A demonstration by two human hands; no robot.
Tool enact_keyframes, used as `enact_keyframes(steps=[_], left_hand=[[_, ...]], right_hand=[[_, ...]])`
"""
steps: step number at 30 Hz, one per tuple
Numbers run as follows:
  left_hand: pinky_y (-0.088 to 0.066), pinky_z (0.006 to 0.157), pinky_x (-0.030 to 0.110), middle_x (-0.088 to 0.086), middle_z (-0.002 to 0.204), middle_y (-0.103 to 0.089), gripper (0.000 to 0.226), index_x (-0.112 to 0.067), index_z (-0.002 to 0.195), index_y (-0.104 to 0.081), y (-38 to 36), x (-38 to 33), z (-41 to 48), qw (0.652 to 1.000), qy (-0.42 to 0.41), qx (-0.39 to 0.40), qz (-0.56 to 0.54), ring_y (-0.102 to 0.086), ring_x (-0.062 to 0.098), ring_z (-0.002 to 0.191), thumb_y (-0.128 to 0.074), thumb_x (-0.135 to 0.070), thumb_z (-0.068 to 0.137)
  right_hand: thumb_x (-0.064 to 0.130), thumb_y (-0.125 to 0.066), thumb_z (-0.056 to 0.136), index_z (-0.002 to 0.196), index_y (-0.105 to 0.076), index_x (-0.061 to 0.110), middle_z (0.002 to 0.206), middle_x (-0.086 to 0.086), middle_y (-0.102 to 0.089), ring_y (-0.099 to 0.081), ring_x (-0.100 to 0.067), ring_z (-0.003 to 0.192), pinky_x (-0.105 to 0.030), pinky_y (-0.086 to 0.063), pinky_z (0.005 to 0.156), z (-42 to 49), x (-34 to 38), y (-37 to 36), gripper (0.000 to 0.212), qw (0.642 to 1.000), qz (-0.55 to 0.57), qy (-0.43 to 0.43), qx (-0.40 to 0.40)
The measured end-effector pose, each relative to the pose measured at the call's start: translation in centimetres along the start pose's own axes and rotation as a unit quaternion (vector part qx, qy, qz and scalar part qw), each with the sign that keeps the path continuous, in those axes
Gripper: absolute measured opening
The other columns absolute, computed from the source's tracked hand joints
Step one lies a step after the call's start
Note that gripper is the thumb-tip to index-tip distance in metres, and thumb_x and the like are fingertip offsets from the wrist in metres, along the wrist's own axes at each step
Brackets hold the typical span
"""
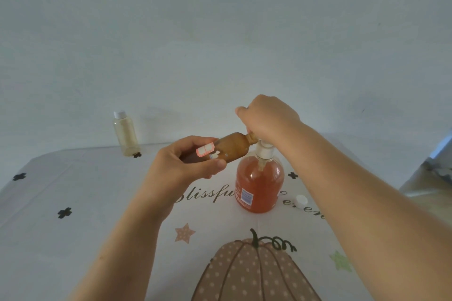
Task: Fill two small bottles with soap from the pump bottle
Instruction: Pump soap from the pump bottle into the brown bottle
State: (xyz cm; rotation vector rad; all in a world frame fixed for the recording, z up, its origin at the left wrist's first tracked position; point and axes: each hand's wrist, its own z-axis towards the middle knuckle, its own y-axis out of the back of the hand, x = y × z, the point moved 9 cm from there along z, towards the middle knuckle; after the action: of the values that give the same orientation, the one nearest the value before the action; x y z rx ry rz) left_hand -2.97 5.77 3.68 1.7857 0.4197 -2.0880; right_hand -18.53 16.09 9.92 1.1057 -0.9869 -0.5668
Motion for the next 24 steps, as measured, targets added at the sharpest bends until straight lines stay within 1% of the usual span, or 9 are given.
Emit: enact_keyframes(steps=[3,5,7,10,12,16,18,21,24], left_hand=[[-0.054,0.068,0.023,0.005,0.078,-0.070,0.035,-0.018,0.096,-0.077,0.1,-0.2,-0.1,1.000,0.001,-0.012,-0.013,-0.062,0.017,0.065,-0.085,-0.009,0.064],[-0.054,0.069,0.023,0.007,0.080,-0.071,0.038,-0.019,0.097,-0.077,0.2,-0.3,-0.1,1.000,-0.002,-0.015,-0.015,-0.063,0.017,0.065,-0.088,-0.010,0.061],[-0.055,0.069,0.022,0.006,0.081,-0.072,0.042,-0.020,0.098,-0.077,0.0,-0.4,-0.1,1.000,-0.003,-0.010,-0.013,-0.064,0.016,0.066,-0.090,-0.010,0.059],[-0.054,0.066,0.020,0.003,0.080,-0.072,0.036,-0.015,0.099,-0.076,-0.2,-0.3,-0.1,1.000,-0.001,-0.005,-0.022,-0.063,0.014,0.066,-0.085,-0.003,0.067],[-0.054,0.065,0.021,0.002,0.080,-0.072,0.033,-0.015,0.099,-0.076,-0.3,0.0,-0.1,1.000,0.006,-0.001,-0.019,-0.064,0.012,0.066,-0.082,-0.003,0.069],[-0.051,0.066,0.023,0.002,0.082,-0.071,0.044,-0.020,0.097,-0.077,0.0,0.4,0.1,1.000,0.014,0.000,0.004,-0.063,0.011,0.066,-0.091,-0.015,0.056],[-0.050,0.068,0.025,0.001,0.081,-0.071,0.042,-0.021,0.096,-0.077,0.0,0.4,0.2,1.000,0.015,0.005,0.012,-0.063,0.011,0.065,-0.090,-0.018,0.056],[-0.049,0.070,0.025,-0.002,0.082,-0.073,0.047,-0.017,0.096,-0.076,0.1,0.5,0.2,1.000,0.016,0.003,0.013,-0.064,0.009,0.065,-0.093,-0.017,0.053],[-0.049,0.074,0.028,-0.004,0.080,-0.072,0.040,-0.021,0.095,-0.077,0.1,0.3,0.1,1.000,0.016,-0.002,0.007,-0.064,0.009,0.066,-0.087,-0.020,0.056]], right_hand=[[0.031,-0.043,0.100,0.072,-0.058,0.013,0.071,-0.001,-0.064,-0.053,-0.019,0.058,-0.026,-0.035,0.054,0.1,0.7,0.8,0.037,0.999,-0.031,0.009,-0.004],[0.030,-0.044,0.100,0.071,-0.059,0.013,0.071,-0.001,-0.064,-0.053,-0.018,0.057,-0.026,-0.035,0.054,0.2,0.8,1.0,0.036,0.999,-0.045,0.011,-0.006],[0.031,-0.045,0.100,0.075,-0.063,0.012,0.068,-0.001,-0.062,-0.053,-0.019,0.056,-0.026,-0.036,0.055,0.3,0.5,0.8,0.036,0.999,-0.037,0.004,0.001],[0.033,-0.045,0.099,0.086,-0.071,0.008,0.061,-0.002,-0.059,-0.053,-0.020,0.054,-0.026,-0.038,0.056,0.2,0.1,0.4,0.038,1.000,-0.001,-0.009,0.016],[0.033,-0.045,0.099,0.085,-0.071,0.008,0.059,-0.003,-0.060,-0.054,-0.021,0.054,-0.026,-0.039,0.056,0.1,0.0,0.2,0.039,1.000,0.006,-0.014,0.020],[0.033,-0.043,0.099,0.077,-0.065,0.009,0.065,-0.003,-0.062,-0.053,-0.021,0.058,-0.027,-0.038,0.056,0.3,-0.3,-0.3,0.039,1.000,0.008,-0.005,0.005],[0.032,-0.043,0.098,0.077,-0.065,0.009,0.069,-0.004,-0.064,-0.053,-0.021,0.059,-0.028,-0.039,0.057,0.3,-0.4,-0.5,0.038,1.000,0.012,-0.004,0.001],[0.032,-0.043,0.098,0.080,-0.068,0.008,0.075,-0.005,-0.068,-0.055,-0.022,0.062,-0.028,-0.039,0.058,0.3,-0.3,-0.6,0.038,1.000,0.017,-0.004,0.000],[0.031,-0.043,0.097,0.080,-0.068,0.008,0.074,-0.006,-0.066,-0.055,-0.022,0.061,-0.027,-0.039,0.057,0.2,-0.3,-0.4,0.038,1.000,0.013,-0.001,-0.004]])
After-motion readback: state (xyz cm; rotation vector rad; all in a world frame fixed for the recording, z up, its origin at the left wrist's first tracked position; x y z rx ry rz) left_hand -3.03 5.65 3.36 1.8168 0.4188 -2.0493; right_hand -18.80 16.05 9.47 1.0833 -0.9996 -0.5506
